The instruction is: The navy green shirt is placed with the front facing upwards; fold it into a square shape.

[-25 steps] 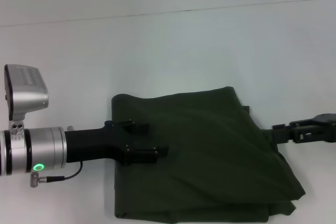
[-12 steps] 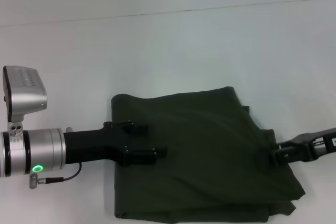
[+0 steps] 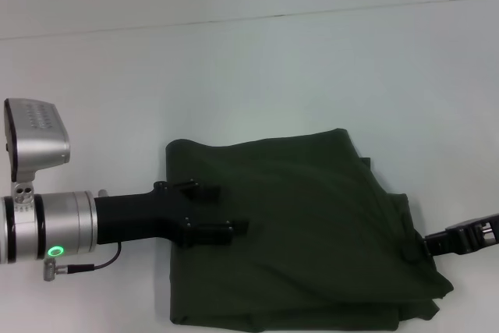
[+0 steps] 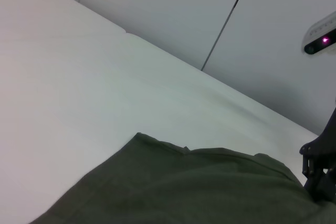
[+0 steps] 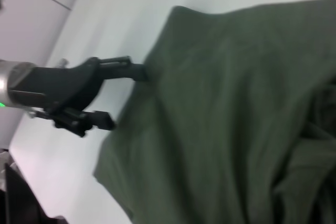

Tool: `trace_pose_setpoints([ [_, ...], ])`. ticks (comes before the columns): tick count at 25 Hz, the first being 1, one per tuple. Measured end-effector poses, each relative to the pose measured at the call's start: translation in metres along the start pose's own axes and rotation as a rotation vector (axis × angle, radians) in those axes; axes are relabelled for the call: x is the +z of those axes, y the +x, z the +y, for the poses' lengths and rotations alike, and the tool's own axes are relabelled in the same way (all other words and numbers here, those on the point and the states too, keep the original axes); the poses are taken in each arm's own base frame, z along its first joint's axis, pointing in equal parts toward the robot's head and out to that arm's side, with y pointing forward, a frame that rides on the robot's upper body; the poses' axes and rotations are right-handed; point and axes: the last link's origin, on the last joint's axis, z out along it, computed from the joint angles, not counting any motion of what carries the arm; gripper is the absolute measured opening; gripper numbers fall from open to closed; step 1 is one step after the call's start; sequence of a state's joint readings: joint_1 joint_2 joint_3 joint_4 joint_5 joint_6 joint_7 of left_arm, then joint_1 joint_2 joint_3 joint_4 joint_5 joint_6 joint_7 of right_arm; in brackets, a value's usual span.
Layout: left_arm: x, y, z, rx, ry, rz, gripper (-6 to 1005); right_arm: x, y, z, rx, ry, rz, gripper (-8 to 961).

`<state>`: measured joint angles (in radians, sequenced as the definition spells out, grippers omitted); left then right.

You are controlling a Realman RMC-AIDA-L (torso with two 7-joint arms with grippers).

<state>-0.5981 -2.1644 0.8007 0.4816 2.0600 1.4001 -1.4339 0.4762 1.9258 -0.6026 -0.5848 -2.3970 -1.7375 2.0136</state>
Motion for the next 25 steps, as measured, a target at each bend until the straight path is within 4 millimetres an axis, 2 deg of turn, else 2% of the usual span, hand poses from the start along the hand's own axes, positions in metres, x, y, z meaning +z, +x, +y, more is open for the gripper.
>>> trace_pose_setpoints([
  [7,0.0,-0.001,0.001,-0.001,-0.002,0.0,903,0.003,0.001,0.002,-0.018,-0.017,-0.005,159],
  [10,-0.002,0.0,0.002,-0.001,-0.01,0.007,903,-0.008,0.0,0.012,-0.074,-0.097,-0.063,106],
  [13,-0.008,0.004,0.001,0.005,-0.012,0.039,902,-0.023,-0.003,0.016,-0.09,-0.123,-0.119,96],
  [17,-0.019,0.009,0.001,0.005,-0.012,0.104,902,-0.028,-0.009,0.024,-0.127,-0.171,-0.156,83],
  [20,-0.027,0.012,0.001,0.001,0.0,0.159,902,-0.015,-0.02,0.032,-0.16,-0.206,-0.157,76],
  [25,-0.037,0.018,0.001,0.008,0.012,0.228,902,0.03,-0.036,0.046,-0.224,-0.222,-0.054,76],
])
